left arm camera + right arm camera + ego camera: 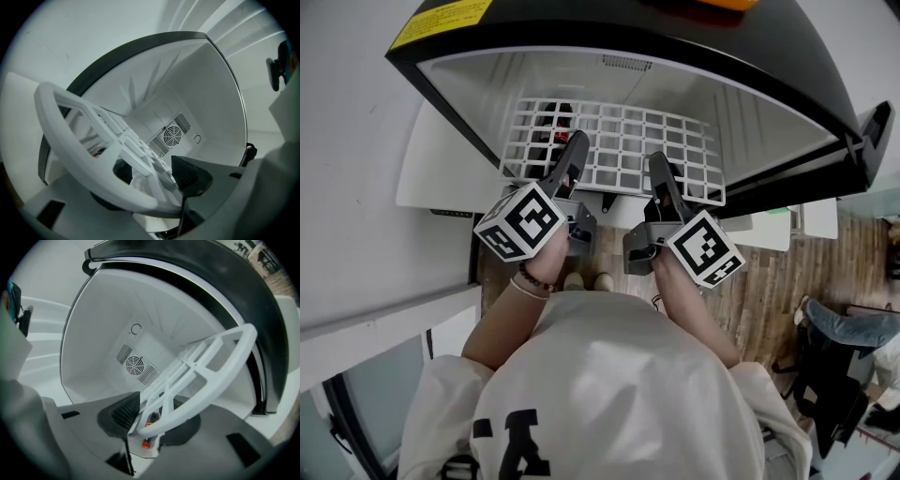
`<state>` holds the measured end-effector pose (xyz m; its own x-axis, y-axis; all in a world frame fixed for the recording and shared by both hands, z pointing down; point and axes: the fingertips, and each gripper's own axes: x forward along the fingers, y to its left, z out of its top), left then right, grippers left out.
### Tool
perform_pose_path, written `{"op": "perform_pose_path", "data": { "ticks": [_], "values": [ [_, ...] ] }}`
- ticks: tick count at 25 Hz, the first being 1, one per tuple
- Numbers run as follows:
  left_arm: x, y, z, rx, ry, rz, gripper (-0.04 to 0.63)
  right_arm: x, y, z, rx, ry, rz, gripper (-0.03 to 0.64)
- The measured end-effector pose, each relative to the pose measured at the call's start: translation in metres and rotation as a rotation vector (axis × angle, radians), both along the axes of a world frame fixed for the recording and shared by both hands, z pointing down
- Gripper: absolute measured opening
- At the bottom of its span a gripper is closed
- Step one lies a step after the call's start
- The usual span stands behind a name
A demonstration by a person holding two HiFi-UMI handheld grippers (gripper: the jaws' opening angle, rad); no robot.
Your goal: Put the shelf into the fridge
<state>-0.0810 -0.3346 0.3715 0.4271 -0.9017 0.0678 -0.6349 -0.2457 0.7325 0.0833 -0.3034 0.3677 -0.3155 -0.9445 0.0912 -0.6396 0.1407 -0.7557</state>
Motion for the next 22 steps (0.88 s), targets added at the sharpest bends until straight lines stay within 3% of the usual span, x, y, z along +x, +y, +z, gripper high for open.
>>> {"op": "perform_pose_path", "data": {
  "ticks": [22],
  "values": [
    [0.002,-0.012,0.000,0.006,0.000,-0.007,0.255,0.001,-0.012,0.001,-0.008,-0.019,-0.013,0.141]
  ]
}}
